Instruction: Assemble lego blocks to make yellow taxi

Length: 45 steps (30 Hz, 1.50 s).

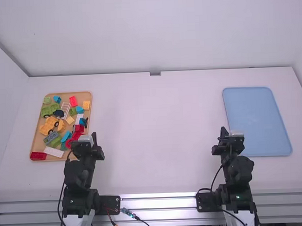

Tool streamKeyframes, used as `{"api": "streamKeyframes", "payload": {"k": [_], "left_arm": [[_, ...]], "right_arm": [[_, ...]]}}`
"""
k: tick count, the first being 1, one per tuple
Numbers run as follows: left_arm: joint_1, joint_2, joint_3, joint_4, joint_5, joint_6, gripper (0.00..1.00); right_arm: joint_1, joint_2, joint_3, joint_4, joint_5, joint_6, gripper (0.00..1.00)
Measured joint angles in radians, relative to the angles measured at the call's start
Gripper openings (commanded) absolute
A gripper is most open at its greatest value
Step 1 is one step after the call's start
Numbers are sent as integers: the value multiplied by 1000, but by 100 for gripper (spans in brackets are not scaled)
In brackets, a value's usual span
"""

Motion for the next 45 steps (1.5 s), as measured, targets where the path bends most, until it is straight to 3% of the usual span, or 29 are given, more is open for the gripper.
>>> {"api": "streamKeyframes", "payload": {"k": [23,37,45], "left_arm": [[33,215,188,-190,-8,-145,26],[33,459,431,-133,-15,-154,51],[33,607,444,-25,-15,-158,65]], "right_arm": [[22,155,124,-105,22,-112,18],[23,268,234,6,27,-107,30],[23,356,325,82,27,-80,39]]}}
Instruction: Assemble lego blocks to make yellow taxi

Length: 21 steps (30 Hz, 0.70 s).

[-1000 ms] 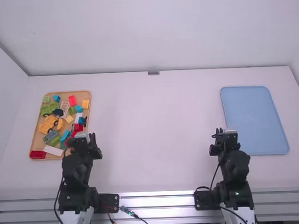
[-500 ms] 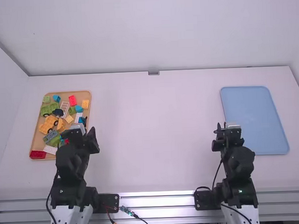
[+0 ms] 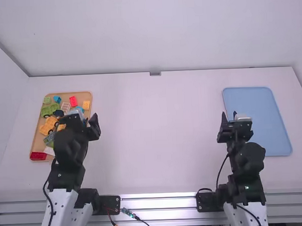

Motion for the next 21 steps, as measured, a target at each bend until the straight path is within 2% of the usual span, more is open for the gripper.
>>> {"api": "streamKeyframes", "payload": {"k": [13,21], "left_arm": [[0,207,0,145,0,0,85],[0,314,0,211,0,0,95]], "right_arm": [[0,203,203,35,-45,40,61],[0,360,341,-61,-78,66,77]]}}
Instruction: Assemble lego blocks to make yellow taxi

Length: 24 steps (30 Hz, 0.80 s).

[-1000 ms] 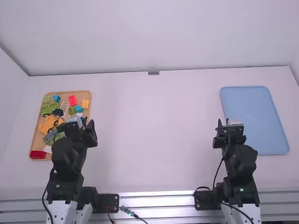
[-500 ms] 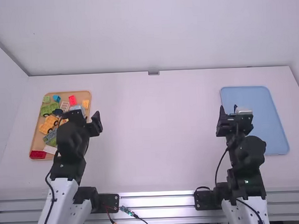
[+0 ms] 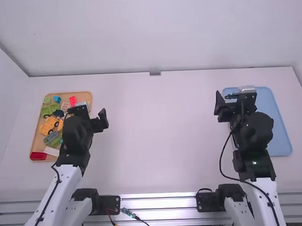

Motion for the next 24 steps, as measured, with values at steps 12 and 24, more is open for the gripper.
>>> {"api": "streamKeyframes", "payload": {"k": [12,24], "left_arm": [[0,36,0,5,-12,-123,99],[143,105,211,-412,-93,-149,99]], "right_arm": [[0,214,48,-27,2,12,97],[0,379,48,0,-2,11,99]]}}
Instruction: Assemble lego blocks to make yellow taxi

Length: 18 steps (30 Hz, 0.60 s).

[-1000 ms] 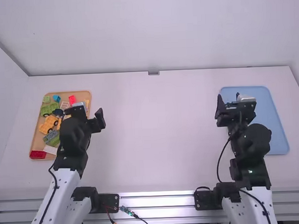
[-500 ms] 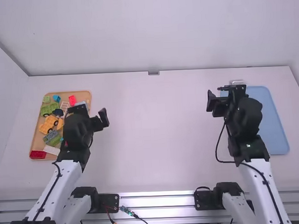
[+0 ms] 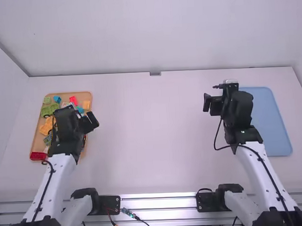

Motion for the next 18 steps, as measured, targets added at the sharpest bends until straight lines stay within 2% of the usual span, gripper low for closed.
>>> {"api": "streamKeyframes", "payload": {"k": [3,8,18], "left_arm": [[56,70,137,-127,-5,35,99],[112,178,291,-320,-11,111,99],[197,389,491,-419,-56,257,99]], "right_arm": [[0,35,0,-1,0,2,99],[0,78,0,1,-1,2,99],[0,102,0,20,-1,0,99]]}}
